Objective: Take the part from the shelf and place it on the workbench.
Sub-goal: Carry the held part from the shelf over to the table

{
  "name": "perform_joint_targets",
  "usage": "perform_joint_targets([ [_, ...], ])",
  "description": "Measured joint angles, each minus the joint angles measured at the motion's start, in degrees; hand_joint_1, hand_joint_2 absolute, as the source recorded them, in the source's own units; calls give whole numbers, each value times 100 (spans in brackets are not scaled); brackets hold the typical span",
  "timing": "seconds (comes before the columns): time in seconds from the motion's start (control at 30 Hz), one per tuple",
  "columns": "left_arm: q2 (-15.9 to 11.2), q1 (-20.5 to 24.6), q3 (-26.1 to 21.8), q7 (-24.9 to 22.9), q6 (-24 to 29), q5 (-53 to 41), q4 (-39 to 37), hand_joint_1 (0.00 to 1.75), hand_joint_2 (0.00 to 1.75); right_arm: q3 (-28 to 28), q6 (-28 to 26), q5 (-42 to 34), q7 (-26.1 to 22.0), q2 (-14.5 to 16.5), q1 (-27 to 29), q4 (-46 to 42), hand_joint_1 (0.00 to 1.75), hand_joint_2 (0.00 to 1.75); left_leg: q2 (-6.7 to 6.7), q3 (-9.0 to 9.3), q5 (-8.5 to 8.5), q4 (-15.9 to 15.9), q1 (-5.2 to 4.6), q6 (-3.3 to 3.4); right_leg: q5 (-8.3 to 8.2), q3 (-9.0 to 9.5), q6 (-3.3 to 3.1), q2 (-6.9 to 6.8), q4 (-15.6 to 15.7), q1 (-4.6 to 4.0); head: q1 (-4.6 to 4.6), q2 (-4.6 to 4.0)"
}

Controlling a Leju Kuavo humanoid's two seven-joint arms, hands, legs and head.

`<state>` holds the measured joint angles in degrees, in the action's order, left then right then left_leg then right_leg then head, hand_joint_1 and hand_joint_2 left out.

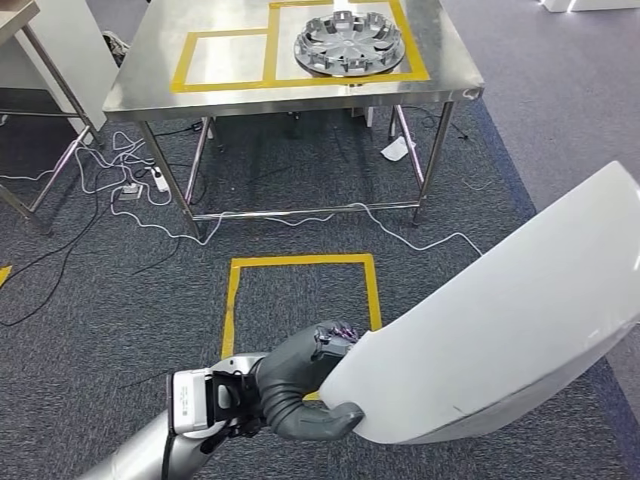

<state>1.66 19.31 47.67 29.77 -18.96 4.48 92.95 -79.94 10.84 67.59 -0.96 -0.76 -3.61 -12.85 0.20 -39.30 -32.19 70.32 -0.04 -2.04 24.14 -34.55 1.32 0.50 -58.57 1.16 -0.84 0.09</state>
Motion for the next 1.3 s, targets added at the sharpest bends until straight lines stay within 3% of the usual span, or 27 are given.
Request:
perform_joint_targets([
  [0.03,-6,-1,1,0,2,-8,-5,175,175,1,-1,2,-7,0,2,0,0,0,0,-151,-68,279,2,-5,3,-1,-5,5,0,0,1,0],
  [0.07,-10,-1,2,0,3,-16,-10,175,175,1,-1,5,-15,0,3,0,0,0,0,-209,-19,360,3,-4,6,1,-4,12,0,0,2,0],
  [0.1,-12,0,2,0,4,-20,-13,175,175,2,-1,9,-22,0,1,0,0,0,0,-147,141,201,4,3,9,7,-1,22,0,1,2,0],
  [0.17,-11,3,2,0,8,-22,-15,175,175,3,2,15,-32,0,-5,0,0,0,-5,210,551,-543,4,29,21,26,29,48,-3,-3,8,0],
  [0.2,-10,6,2,0,9,-22,-15,175,175,4,2,16,-35,0,-8,0,0,0,-9,384,667,-904,3,56,34,28,59,62,-5,-12,11,0],
  [0.27,-8,12,1,0,10,-22,-15,175,175,5,3,17,-40,1,-8,0,0,0,-20,542,706,-1273,-3,127,30,35,134,79,3,-30,18,0],
  [0.37,-3,19,4,1,13,-22,-15,175,175,7,8,24,-43,2,2,1,0,0,-22,608,694,-1338,7,260,19,44,233,54,-69,-26,-5,1],
  [0.43,4,25,8,1,14,-22,-15,175,175,8,10,28,-44,2,-6,1,0,0,-14,681,672,-1342,10,325,251,-150,262,15,-468,-23,-29,1],
  [0.5,3,27,13,1,14,-22,-16,175,175,8,9,27,-44,2,-5,1,0,0,-8,715,632,-1339,1,359,590,-559,280,1,-1227,-26,-49,0],
  [0.53,0,25,17,1,14,-22,-16,175,175,8,9,28,-43,2,5,1,0,0,-9,734,610,-1338,-3,364,684,-745,287,1,-1524,-26,-53,0],
  [0.57,-2,24,22,1,14,-22,-17,175,175,8,9,28,-43,2,16,2,0,0,-11,763,584,-1336,-4,362,665,-839,289,1,-1627,-26,-58,0],
  [0.6,-4,23,25,2,14,-22,-17,175,175,8,9,29,-42,2,24,1,0,0,-14,808,551,-1336,-5,354,525,-815,285,-1,-1494,-26,-60,0],
  [0.67,-3,25,30,2,15,-24,-17,175,175,9,8,29,-43,1,31,1,0,0,-12,927,462,-1337,-3,320,44,-503,268,-21,-728,-26,-65,0],
  [0.7,-3,28,31,1,19,-26,-17,175,175,9,8,29,-43,1,27,1,0,0,-9,978,417,-1334,-8,294,-85,-348,249,-39,-355,-33,-64,0],
  [0.77,-2,34,34,1,33,-36,-17,175,175,11,7,29,-42,3,18,2,0,0,-2,1025,357,-1343,-24,224,-128,-191,184,-67,-7,-56,-60,0],
  [0.87,0,44,42,0,51,-49,-17,175,175,13,7,29,-41,2,34,2,0,0,-2,1055,351,-1279,-33,130,-79,-95,68,-43,17,-48,-46,1],
  [0.93,-1,62,46,0,57,-53,-17,175,175,14,7,29,-42,2,34,2,0,0,-6,835,278,-856,-28,81,-25,9,15,-24,34,-28,-17,1],
  [1.0,-8,69,54,0,58,-63,-17,175,175,16,7,29,-43,2,28,2,0,0,-9,335,10,-116,-20,33,58,84,-21,-14,43,-26,9,1],
  [1.07,-18,63,67,0,61,-73,-17,175,175,16,7,29,-43,2,35,2,0,0,-9,-80,-210,308,-17,17,154,185,-29,4,43,-26,11,0],
  [1.1,-21,62,72,0,63,-74,-17,175,175,16,7,29,-43,2,40,2,0,0,-9,-156,-162,260,-17,25,210,259,-24,15,43,-26,12,0],
  [1.13,-22,62,74,0,66,-75,-17,175,175,17,7,29,-43,3,44,3,0,0,-9,-150,17,43,-17,38,271,348,-15,26,43,-25,11,0],
  [1.23,-32,62,75,1,80,-84,-18,175,175,19,6,29,-44,3,42,3,0,0,-6,26,899,-985,-21,101,478,545,52,53,51,-43,27,1],
  [1.27,-36,62,76,1,84,-88,-18,175,175,20,4,29,-43,3,38,3,0,0,-10,61,1070,-1197,-25,126,540,585,85,58,80,-53,34,1],
  [1.3,-38,65,77,1,87,-91,-18,175,175,20,3,29,-43,3,32,2,0,0,-15,79,1121,-1313,-26,155,565,649,124,63,88,-64,42,1],
])
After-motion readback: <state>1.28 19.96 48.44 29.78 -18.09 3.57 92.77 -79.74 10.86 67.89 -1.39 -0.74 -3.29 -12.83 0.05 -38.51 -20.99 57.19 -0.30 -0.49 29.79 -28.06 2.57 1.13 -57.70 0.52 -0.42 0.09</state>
